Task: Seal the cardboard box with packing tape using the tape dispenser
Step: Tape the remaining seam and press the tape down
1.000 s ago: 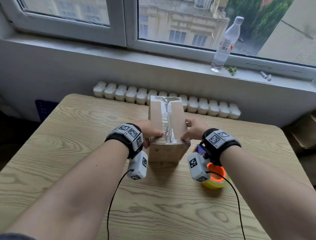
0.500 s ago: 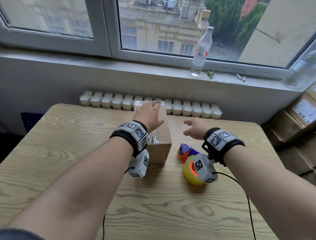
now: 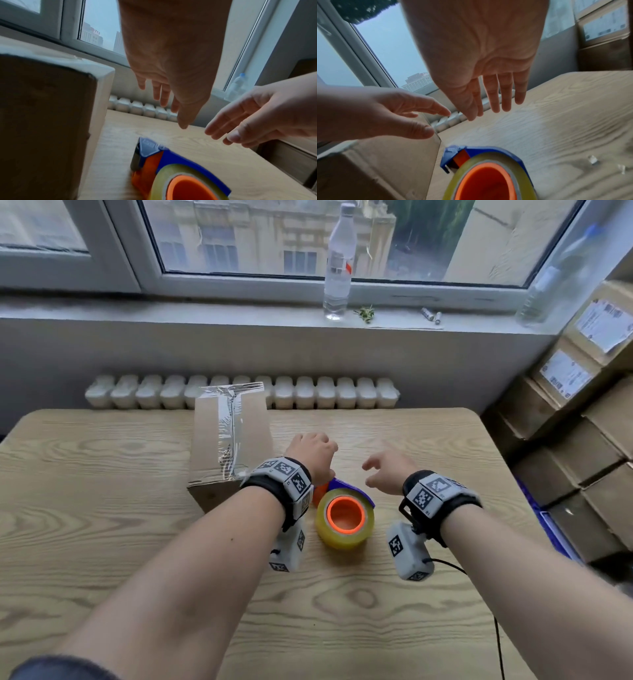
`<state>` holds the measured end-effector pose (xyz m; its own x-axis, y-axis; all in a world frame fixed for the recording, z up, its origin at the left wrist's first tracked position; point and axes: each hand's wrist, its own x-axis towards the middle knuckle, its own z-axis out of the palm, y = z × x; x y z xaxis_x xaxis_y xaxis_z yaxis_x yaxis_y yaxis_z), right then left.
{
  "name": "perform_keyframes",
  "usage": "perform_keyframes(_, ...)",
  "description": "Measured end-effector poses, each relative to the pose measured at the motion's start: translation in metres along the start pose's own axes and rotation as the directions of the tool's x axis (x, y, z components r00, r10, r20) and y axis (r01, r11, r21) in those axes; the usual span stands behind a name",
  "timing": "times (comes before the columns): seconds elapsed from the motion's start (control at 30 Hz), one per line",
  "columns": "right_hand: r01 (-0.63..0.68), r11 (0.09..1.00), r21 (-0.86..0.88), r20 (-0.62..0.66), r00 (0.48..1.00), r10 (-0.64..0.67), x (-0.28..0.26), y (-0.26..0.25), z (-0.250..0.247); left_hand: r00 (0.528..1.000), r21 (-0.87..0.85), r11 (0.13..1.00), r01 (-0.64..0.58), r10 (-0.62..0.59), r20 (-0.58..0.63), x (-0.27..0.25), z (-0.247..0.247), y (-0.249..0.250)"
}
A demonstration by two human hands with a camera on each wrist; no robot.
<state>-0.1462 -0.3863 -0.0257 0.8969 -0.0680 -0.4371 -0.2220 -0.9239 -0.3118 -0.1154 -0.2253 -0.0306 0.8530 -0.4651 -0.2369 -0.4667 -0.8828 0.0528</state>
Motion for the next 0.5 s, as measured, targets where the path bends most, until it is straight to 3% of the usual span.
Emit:
perform_keyframes(0.2,0.061,0.997,-0.053,0.139,0.989,-0.053,0.029,0.001,0.032,0.981,-0.034,0.996,0.088,-0.080,0.175,0.013,0.031,0.000)
perform_keyframes(0.37,0.106,0.982,-0.159,0.232,0.970,-0.068,0.049,0.001,0.055,0.963,-0.071,0.987,0.143,-0.122,0.240,0.014,0.044,-0.004)
perform_keyframes(0.5,0.096,0.973,-0.208,0.228,0.972,-0.047,0.058,0.001,0.060,0.962,-0.094,0.983,0.157,-0.130,0.241,0.015,0.048,-0.005)
